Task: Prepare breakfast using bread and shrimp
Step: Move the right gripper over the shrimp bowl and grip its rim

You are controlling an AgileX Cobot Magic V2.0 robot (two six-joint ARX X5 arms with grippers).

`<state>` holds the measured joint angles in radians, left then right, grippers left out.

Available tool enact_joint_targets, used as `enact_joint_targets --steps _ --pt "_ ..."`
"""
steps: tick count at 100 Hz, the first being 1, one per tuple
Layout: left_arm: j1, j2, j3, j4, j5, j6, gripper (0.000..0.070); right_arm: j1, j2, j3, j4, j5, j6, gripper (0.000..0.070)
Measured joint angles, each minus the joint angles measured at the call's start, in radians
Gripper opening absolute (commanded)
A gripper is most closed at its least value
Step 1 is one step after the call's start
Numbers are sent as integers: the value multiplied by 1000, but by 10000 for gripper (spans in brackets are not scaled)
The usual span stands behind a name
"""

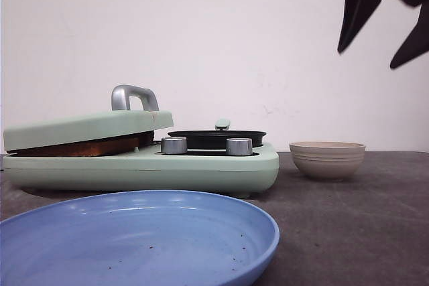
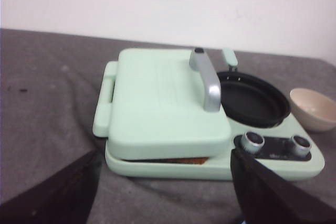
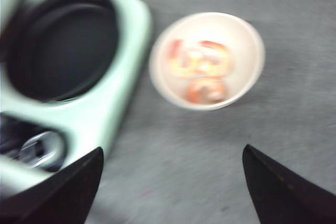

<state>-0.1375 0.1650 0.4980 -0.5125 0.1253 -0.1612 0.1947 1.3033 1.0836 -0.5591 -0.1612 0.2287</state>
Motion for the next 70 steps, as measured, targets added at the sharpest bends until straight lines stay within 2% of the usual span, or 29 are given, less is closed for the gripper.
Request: enact_joint_targets --steps 42,70 --pt "0 -3 0 -1 -15 -10 434 -106 410 286 -20 -23 -16 519" --pt "0 -3 0 0 -15 -10 434 -144 584 363 -13 -47 -16 519"
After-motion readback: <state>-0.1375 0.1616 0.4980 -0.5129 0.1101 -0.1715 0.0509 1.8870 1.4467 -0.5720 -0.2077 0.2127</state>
